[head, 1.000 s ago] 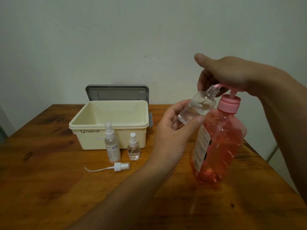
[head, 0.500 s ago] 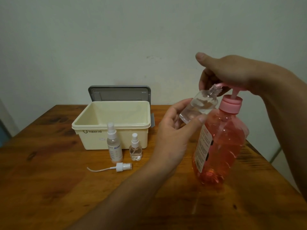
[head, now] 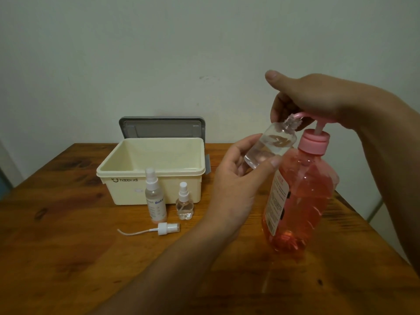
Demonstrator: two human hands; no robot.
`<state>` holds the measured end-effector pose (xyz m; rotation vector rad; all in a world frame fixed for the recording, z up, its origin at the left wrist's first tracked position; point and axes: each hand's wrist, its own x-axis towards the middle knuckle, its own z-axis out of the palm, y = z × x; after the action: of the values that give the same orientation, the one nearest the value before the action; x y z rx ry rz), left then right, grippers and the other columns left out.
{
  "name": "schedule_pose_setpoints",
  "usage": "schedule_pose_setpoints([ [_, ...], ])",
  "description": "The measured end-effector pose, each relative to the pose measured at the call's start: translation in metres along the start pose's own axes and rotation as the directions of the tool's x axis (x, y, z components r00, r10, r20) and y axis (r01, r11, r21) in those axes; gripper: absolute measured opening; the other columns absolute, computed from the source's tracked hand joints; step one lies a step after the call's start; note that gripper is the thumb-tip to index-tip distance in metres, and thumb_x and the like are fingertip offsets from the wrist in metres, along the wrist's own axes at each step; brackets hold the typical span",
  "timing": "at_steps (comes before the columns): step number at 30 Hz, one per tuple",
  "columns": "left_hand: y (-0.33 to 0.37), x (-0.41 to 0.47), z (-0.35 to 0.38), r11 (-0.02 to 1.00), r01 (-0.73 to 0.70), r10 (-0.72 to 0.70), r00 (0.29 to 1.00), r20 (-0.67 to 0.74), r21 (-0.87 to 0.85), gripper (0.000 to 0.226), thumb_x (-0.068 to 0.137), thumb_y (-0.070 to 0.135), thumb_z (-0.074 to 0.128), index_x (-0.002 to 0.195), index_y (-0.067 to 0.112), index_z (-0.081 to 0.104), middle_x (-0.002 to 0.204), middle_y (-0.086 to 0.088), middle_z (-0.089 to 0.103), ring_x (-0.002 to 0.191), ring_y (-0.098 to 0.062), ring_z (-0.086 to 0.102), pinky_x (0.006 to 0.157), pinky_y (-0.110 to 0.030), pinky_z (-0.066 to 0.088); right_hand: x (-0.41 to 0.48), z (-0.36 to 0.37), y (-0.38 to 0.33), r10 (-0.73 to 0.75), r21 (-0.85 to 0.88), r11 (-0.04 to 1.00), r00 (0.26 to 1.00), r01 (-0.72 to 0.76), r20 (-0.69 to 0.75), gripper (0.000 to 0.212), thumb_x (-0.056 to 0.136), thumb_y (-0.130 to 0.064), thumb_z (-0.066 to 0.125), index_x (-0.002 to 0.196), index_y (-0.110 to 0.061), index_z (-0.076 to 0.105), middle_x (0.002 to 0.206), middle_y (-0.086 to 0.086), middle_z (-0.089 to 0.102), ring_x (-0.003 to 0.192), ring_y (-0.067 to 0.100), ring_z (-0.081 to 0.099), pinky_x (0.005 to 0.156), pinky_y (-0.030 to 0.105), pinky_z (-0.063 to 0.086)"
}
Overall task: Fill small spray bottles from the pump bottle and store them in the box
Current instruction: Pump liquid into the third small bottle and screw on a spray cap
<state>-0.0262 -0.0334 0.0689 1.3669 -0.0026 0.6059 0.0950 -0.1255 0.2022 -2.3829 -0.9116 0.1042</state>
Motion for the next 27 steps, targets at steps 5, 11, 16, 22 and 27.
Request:
schedule_pose_setpoints([
  [5, -0.003, 0.0, 0.0, 1.0, 0.013, -0.013, 1.0, -0.005, -0.01, 0.045, 0.084, 0.015, 0.071, 0.127, 0.024, 0.057, 0.114, 0.011, 0.069, 0.105, 0.0, 0.064, 0.078, -0.012, 0.052, 0.004, 0.009, 0.006, -0.001, -0.035, 0.999, 1.0, 0.001, -0.004, 0.075, 0.097, -0.065, 0.026, 0.078, -0.01, 0.072, 0.088, 0.013, 0.072, 0.067, 0.023, 0.062, 0.061, 0.031, 0.043],
  [11, -0.003, 0.0, 0.003, 1.0, 0.015, -0.015, 1.0, -0.001, -0.01, 0.046, 0.084, 0.015, 0.071, 0.127, 0.024, 0.056, 0.114, 0.012, 0.069, 0.103, 0.002, 0.064, 0.075, -0.01, 0.051, 0.002, 0.004, 0.006, 0.003, 0.0, 1.0, 1.0, -0.003, -0.015, 0.077, 0.096, -0.068, 0.025, 0.076, -0.01, 0.072, 0.086, 0.012, 0.071, 0.067, 0.023, 0.061, 0.061, 0.031, 0.043],
  [16, -0.002, 0.0, 0.002, 1.0, 0.008, -0.008, 1.0, 0.004, -0.012, 0.046, 0.084, 0.015, 0.071, 0.127, 0.022, 0.056, 0.113, 0.012, 0.069, 0.102, 0.004, 0.063, 0.075, -0.009, 0.05, 0.003, 0.004, 0.004, 0.001, -0.022, 1.0, 1.0, -0.001, -0.004, 0.077, 0.097, -0.067, 0.024, 0.078, -0.01, 0.072, 0.086, 0.013, 0.072, 0.066, 0.022, 0.061, 0.058, 0.03, 0.041],
  [22, -0.003, -0.002, 0.001, 1.0, 0.013, -0.013, 1.0, -0.001, 0.003, 0.046, 0.085, 0.016, 0.071, 0.128, 0.024, 0.056, 0.118, 0.01, 0.067, 0.108, -0.001, 0.062, 0.079, -0.011, 0.051, 0.004, 0.009, 0.009, -0.006, -0.019, 1.0, 1.0, 0.006, -0.004, 0.077, 0.097, -0.067, 0.025, 0.076, -0.01, 0.073, 0.085, 0.011, 0.072, 0.069, 0.025, 0.062, 0.065, 0.033, 0.044],
  [27, -0.002, -0.001, 0.0, 1.0, 0.008, -0.008, 1.0, -0.007, 0.014, 0.046, 0.085, 0.017, 0.071, 0.128, 0.025, 0.056, 0.119, 0.012, 0.067, 0.109, 0.0, 0.062, 0.08, -0.011, 0.051, 0.003, 0.0, 0.004, -0.002, 0.047, 0.999, 1.0, 0.002, -0.003, 0.078, 0.096, -0.068, 0.025, 0.076, -0.008, 0.071, 0.079, 0.012, 0.071, 0.064, 0.021, 0.058, 0.055, 0.029, 0.042],
])
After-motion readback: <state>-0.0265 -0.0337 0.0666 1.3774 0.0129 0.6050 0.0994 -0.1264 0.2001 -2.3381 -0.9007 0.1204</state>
